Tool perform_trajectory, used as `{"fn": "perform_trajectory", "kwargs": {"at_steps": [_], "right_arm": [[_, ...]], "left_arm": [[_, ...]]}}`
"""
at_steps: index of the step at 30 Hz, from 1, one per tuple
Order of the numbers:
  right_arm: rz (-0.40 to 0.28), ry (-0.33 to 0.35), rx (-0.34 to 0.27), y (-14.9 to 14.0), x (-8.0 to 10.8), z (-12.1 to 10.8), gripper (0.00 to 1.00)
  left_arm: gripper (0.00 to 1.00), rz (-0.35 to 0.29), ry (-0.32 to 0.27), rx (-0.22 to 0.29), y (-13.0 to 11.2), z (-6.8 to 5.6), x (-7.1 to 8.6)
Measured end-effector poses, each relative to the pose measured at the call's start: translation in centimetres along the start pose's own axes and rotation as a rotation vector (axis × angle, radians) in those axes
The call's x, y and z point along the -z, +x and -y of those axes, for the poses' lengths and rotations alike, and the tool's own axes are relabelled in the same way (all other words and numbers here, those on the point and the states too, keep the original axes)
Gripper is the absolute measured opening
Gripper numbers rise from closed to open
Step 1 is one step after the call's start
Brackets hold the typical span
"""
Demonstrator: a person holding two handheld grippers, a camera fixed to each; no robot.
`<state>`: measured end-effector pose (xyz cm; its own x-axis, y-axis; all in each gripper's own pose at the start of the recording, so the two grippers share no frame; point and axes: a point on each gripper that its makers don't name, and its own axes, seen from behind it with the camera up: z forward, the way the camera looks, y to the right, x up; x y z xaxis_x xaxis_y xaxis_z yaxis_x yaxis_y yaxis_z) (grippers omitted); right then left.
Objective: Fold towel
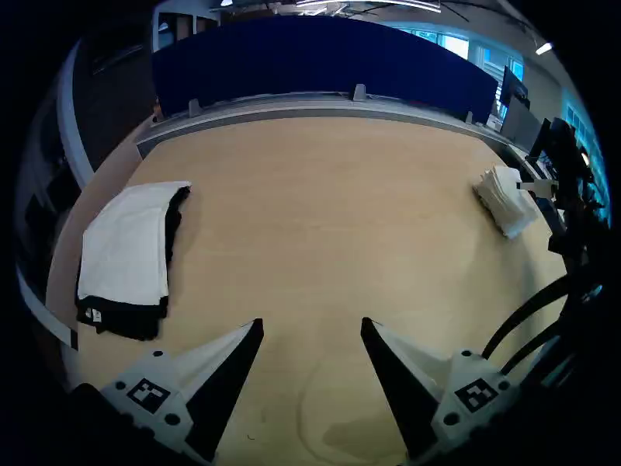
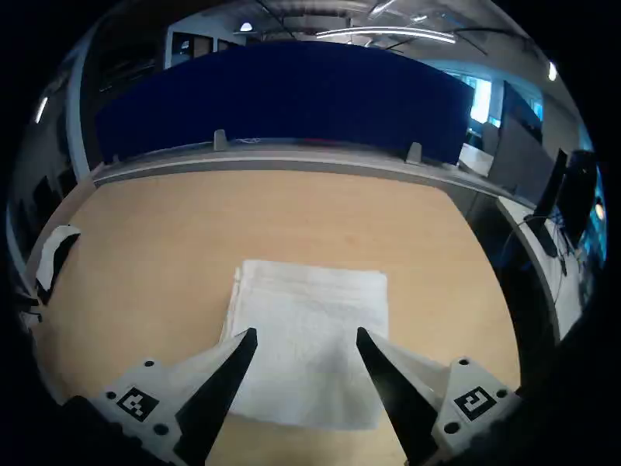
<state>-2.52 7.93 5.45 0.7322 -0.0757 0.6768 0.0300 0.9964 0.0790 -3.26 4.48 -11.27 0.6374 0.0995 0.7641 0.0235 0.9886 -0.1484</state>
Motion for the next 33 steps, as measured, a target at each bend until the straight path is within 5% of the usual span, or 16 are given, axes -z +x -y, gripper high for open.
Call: {"fn": "perform_trajectory", "kwargs": {"at_steps": [11, 24, 33], "right_arm": [[-0.003, -0.001, -0.005, 2.0, -2.4, -0.5, 1.0], [0.031, -0.011, 0.004, 0.9, -4.8, -1.1, 1.0], [0.034, -0.003, 0.013, 1.2, -5.0, -1.1, 1.0]], "left_arm": [[0.93, 0.005, 0.007, 0.006, -0.1, 0.3, -0.5], [0.93, 0.011, 0.012, 0.003, -0.2, 0.3, -1.2], [0.93, 0.01, 0.012, 0.0, 0.2, 0.1, -1.0]]}}
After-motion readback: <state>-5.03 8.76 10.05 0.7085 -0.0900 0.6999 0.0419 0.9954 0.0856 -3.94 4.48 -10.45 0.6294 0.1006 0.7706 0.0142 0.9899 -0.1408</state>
